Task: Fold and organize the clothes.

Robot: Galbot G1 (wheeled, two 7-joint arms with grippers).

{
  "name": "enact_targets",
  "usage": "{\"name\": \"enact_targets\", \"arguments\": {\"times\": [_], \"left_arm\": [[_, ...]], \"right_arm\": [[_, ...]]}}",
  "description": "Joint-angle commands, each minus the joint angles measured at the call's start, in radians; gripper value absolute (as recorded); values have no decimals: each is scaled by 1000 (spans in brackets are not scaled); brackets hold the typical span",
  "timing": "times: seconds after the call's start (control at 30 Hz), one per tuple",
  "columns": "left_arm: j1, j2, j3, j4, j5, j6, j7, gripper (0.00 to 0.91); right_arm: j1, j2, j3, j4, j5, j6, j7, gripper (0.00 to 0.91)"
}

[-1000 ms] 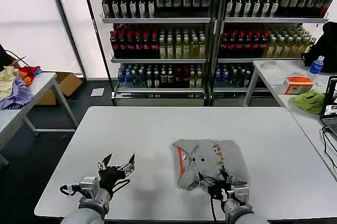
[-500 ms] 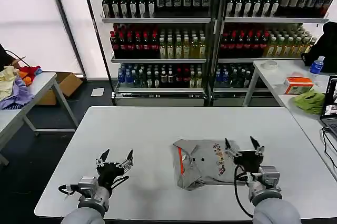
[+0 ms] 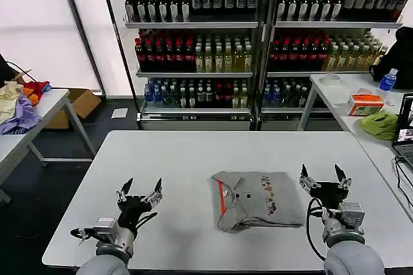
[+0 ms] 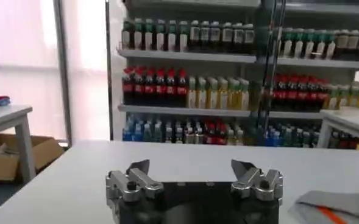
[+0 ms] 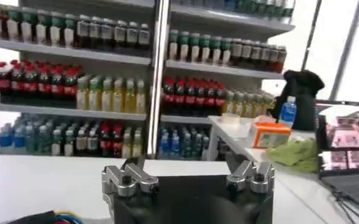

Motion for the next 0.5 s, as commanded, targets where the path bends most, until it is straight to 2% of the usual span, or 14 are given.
{"name": "enact_targets", "arguments": {"times": [0.03,0.5], "left_arm": [[-6,0,1,10,4,-33,0,907],[-4,12,-9,1,8,-31,40,907]], "right_arm": [[-15,16,41,-11,-9,15,4,907],[-18,11,36,-23,-18,16,3,907]]}}
